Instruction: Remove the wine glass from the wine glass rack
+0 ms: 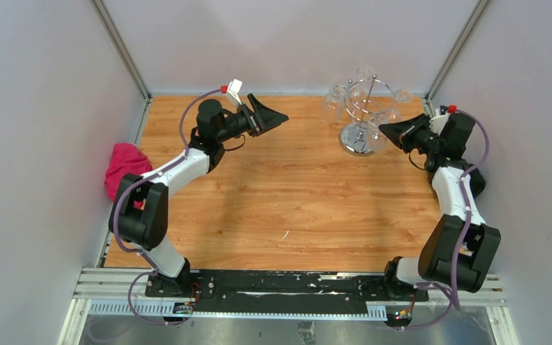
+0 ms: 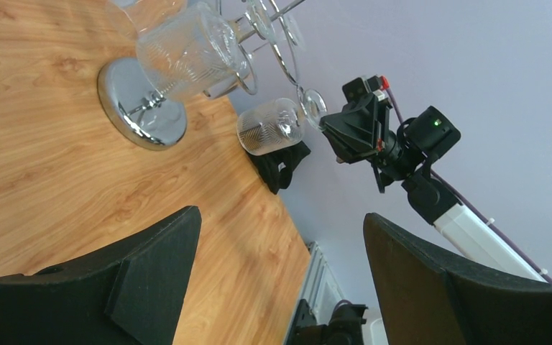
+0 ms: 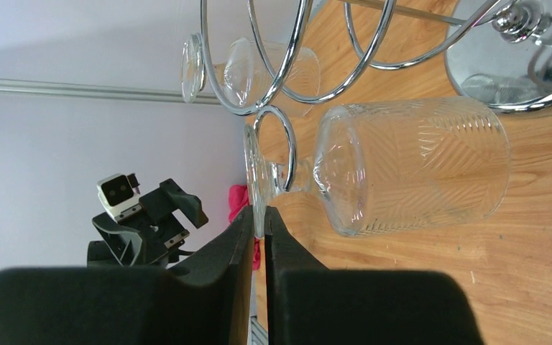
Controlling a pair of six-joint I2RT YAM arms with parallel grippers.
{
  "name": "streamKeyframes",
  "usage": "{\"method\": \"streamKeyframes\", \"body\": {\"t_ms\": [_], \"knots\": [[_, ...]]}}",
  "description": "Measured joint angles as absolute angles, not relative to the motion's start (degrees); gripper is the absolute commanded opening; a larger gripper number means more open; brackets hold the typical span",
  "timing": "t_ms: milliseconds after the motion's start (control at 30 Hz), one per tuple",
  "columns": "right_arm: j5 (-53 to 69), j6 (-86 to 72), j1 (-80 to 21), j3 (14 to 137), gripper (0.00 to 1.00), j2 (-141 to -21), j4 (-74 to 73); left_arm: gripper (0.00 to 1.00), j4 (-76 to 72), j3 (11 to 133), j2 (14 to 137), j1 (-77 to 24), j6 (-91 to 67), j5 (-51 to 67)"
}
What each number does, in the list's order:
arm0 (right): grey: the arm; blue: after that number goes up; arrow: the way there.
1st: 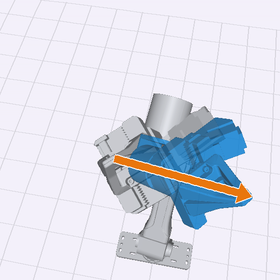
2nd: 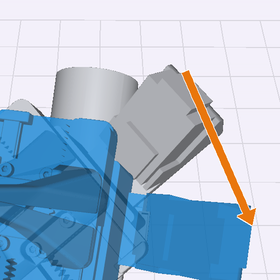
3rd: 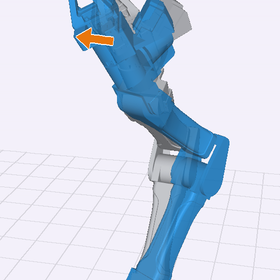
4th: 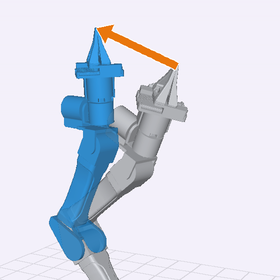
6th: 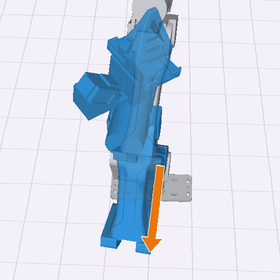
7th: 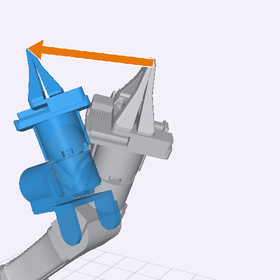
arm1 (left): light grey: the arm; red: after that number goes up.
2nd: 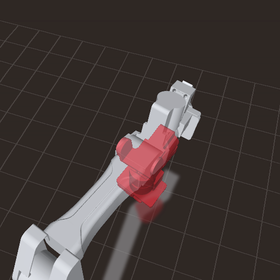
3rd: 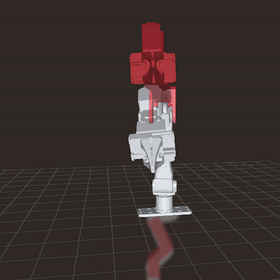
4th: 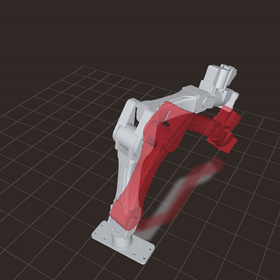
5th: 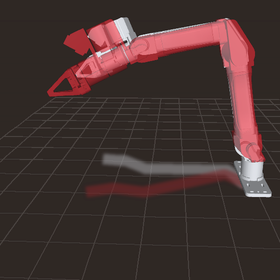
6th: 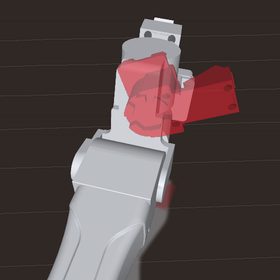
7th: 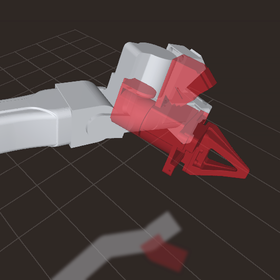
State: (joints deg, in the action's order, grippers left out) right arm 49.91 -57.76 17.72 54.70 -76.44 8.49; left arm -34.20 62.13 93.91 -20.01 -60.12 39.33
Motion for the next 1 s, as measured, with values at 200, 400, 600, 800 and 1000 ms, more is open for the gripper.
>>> {"method": "streamKeyframes", "body": {"t_ms": [200,400,600,800,1000], "knots": [[49.6,-62.3,17.7,54.4,0.00,-76.3,8.2,0.89,-34.2,62.1,93.9,-20.0,-60.3,39.4],[49.6,-68.3,17.8,51.9,0.00,-76.2,11.2,0.89,-34.2,62.1,93.9,-20.0,-60.5,39.4],[49.6,-75.6,17.8,48.0,0.00,-76.2,18.1,0.89,-34.2,62.1,93.9,-20.0,-60.6,39.4],[49.7,-83.2,17.8,44.8,0.00,-76.2,25.1,0.89,-34.2,62.1,93.9,-20.0,-60.7,39.5],[49.8,-86.1,17.8,44.7,0.00,-75.9,26.6,0.89,-34.2,62.2,93.9,-20.0,-60.7,39.5]]}}
